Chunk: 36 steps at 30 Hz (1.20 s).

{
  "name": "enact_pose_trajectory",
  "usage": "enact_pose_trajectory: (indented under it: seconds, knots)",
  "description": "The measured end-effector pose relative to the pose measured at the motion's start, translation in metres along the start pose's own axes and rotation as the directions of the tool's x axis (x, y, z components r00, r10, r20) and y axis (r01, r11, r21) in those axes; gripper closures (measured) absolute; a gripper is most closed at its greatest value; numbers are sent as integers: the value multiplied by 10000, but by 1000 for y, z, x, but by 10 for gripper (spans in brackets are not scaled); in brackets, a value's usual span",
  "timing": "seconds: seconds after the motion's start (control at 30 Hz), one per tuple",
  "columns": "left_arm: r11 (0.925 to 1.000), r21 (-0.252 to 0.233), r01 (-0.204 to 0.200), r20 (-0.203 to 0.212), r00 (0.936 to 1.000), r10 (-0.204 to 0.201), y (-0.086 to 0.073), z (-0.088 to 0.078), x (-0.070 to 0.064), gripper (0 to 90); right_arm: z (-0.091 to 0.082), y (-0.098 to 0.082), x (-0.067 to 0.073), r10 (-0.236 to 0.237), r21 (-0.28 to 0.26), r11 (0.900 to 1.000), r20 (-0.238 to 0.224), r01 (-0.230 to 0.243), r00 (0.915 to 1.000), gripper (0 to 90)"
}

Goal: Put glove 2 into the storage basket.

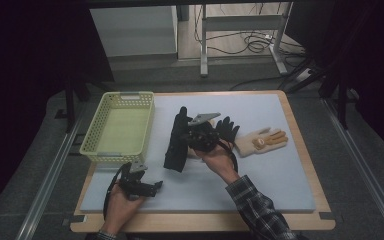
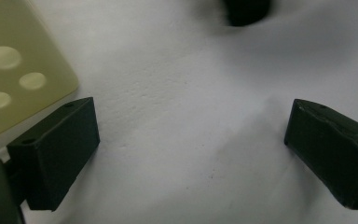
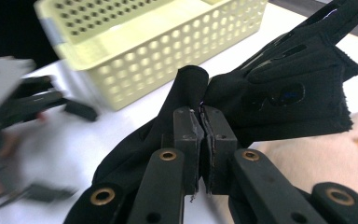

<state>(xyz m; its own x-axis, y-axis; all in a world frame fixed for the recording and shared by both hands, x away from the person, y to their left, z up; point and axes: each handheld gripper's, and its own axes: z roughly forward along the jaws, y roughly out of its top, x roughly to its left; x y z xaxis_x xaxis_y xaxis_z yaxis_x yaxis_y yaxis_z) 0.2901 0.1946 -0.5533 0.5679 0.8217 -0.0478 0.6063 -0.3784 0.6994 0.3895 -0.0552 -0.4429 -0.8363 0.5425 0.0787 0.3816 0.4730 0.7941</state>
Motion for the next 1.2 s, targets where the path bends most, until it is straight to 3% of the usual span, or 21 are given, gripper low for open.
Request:
enact_pose_trajectory:
  seconds: [0.1,0.3,0.47,0.57,0.63,0.7,0.87,1.03,1.2]
  knots:
    - [10000,-36,46,-4,10000,-46,0,0,0,33,-26,-12,10,-42,-76,10000,-393,39,9992,847]
    - [10000,-27,46,-4,10000,-46,0,0,0,33,-54,-43,20,-44,14,10000,-766,45,9971,846]
    - [10000,-39,61,-8,10000,-61,0,0,0,33,-46,-85,15,-410,777,9961,-103,417,9991,823]
    - [10000,-44,69,-9,10000,-69,0,0,-1,33,-37,-105,3,-434,1170,9924,465,377,9980,629]
    - [10000,-10,34,-3,10000,-34,0,0,0,33,-41,-107,-5,-113,809,9967,507,71,9987,536]
    - [10000,-9,34,-3,10000,-34,0,0,0,33,-51,-103,-15,239,321,9991,672,-261,9975,499]
    - [10000,-11,31,-3,10000,-31,0,0,0,33,-59,-98,-42,440,78,9989,1733,-461,9839,549]
    - [10000,-18,37,-2,10000,-37,0,0,0,34,-52,-92,-72,716,78,9971,2414,-757,9678,570]
    - [10000,-39,43,16,10000,-42,0,0,0,34,-35,-83,-93,736,365,9955,2845,-875,9558,462]
